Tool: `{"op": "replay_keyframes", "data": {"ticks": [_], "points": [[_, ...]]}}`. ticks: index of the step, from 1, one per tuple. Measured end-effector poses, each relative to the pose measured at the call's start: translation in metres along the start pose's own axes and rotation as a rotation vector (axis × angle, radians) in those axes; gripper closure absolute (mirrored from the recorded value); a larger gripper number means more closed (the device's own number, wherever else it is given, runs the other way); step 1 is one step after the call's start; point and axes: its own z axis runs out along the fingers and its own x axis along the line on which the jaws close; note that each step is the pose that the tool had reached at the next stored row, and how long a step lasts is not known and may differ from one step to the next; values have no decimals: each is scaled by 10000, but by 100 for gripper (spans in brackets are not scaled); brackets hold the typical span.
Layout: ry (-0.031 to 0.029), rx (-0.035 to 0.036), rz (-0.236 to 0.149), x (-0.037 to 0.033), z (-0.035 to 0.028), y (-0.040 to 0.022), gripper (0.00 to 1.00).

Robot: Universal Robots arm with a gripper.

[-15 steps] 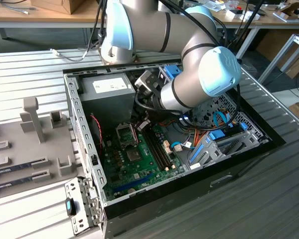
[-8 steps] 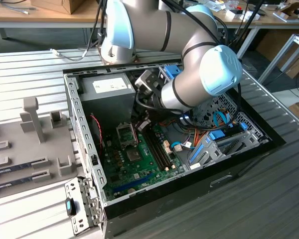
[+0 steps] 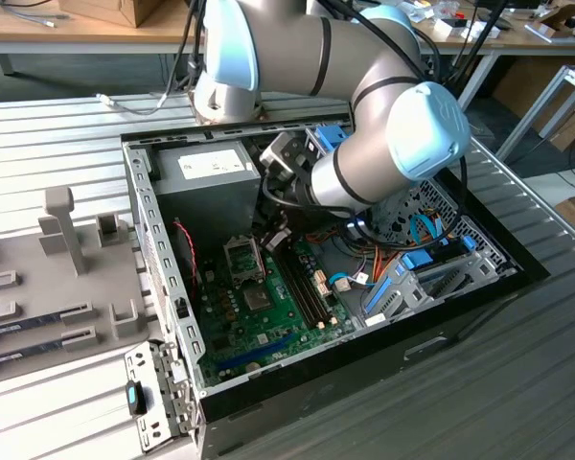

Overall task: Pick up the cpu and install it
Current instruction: 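Close the cpu cover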

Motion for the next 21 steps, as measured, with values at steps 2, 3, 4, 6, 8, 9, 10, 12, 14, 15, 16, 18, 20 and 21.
{"op": "replay_keyframes", "data": {"ticks": [2,3,4,6,8,9,10,12,14,15,16,18,20,21], "points": [[14,-1,-26,1,-9,3,89],[20,-2,-40,1,-14,5,89],[27,-2,-53,1,-20,7,89],[37,-5,-78,2,-29,10,89],[51,-6,-106,2,-41,15,89],[59,-11,-126,2,-51,20,89],[64,-17,-148,2,-65,26,89],[76,-27,-186,2,-95,40,89],[88,-30,-213,2,-117,49,89],[101,-32,-241,3,-139,57,89],[110,-34,-261,3,-148,60,89],[119,-37,-287,4,-149,60,89],[146,-38,-334,6,-150,61,89],[163,-41,-372,8,-150,62,89]]}}
